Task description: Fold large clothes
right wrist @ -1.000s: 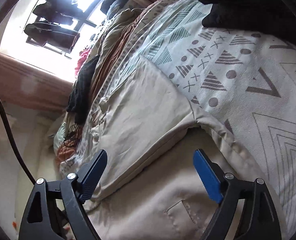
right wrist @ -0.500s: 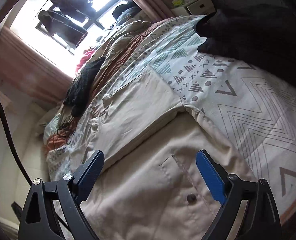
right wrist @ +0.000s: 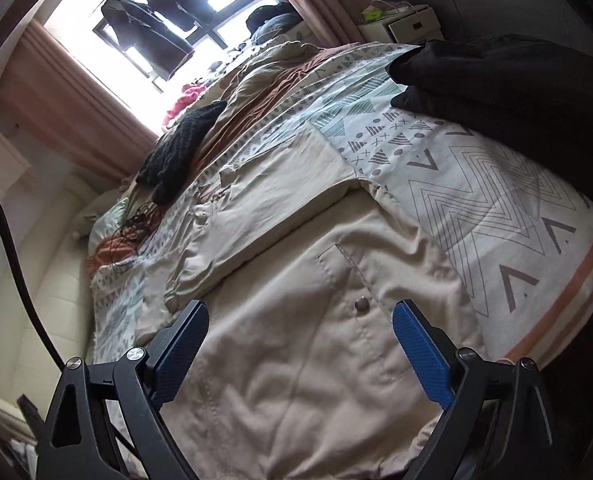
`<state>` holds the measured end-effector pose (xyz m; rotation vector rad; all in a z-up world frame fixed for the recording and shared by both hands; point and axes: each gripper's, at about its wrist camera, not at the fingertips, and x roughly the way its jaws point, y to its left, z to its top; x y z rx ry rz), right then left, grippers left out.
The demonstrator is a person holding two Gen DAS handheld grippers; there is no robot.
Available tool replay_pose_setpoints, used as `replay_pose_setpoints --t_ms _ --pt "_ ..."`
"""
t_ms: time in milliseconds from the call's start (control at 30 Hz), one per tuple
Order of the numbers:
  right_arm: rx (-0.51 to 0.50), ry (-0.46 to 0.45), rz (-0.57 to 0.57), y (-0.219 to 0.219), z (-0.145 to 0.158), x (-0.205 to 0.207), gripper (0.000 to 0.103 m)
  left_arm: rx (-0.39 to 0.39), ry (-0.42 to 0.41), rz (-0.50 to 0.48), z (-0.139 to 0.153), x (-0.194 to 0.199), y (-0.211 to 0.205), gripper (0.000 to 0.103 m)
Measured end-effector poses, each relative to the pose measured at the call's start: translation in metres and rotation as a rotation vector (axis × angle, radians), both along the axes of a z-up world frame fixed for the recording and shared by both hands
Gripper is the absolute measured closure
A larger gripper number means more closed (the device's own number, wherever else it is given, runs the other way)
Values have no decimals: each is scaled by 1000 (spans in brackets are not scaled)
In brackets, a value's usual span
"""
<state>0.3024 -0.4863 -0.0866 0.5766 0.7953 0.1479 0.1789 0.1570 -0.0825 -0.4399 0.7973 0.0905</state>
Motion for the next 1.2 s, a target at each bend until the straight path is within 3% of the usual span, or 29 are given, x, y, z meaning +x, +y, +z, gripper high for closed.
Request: replay_pose_setpoints --t_ms 333,733,900,1200 --pt "-37 -19 27 -14 15 -57 9 6 -17 22 10 -64 1 15" --pt "27 -44 1 -47 11 -104 9 12 -30 8 18 -113 -16 15" --pt "44 -41 33 -50 3 -110 9 36 -1 -6 15 -123 -15 15" --pt "-7 -35 72 -54 -20 -123 10 2 45 -23 -8 -123 -11 15"
